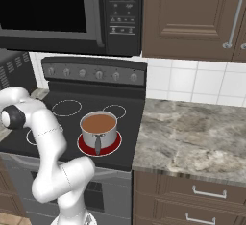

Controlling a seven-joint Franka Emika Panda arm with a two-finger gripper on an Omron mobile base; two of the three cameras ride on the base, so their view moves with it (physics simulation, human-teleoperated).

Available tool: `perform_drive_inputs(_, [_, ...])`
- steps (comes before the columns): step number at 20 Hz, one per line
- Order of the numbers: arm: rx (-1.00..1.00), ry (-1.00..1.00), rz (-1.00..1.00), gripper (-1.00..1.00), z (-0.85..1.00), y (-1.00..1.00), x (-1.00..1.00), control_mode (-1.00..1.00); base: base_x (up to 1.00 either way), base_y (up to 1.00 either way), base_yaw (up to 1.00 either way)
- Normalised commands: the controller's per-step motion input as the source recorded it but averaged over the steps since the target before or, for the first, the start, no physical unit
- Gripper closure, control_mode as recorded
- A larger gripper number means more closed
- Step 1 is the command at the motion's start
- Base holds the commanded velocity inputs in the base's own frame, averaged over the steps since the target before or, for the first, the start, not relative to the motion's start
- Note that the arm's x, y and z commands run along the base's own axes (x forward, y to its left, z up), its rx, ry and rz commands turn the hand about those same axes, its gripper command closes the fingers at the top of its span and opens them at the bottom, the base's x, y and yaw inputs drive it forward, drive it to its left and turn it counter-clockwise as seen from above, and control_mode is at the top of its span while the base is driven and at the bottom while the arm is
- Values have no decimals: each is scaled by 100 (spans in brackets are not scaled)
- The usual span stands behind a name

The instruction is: Pick up the sugar cube(s) and place them in the saucepan with hot chocolate.

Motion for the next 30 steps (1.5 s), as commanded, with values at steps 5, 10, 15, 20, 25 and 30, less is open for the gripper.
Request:
perform_drive_inputs(5, [0,0,0,-100,-3,16,17,-100,0,0,0])
perform_drive_inputs(10, [0,0,0,-100,-6,9,3,-100,0,0,0])
perform_drive_inputs(15, [0,0,0,-100,-8,0,-16,-100,0,0,0])
perform_drive_inputs(20, [0,0,0,-100,0,0,-11,-100,0,0,0])
perform_drive_inputs(25, [0,0,1,-100,0,-7,-5,-100,0,0,0])
perform_drive_inputs(30, [0,0,3,-100,-2,-11,2,-100,0,0,0])
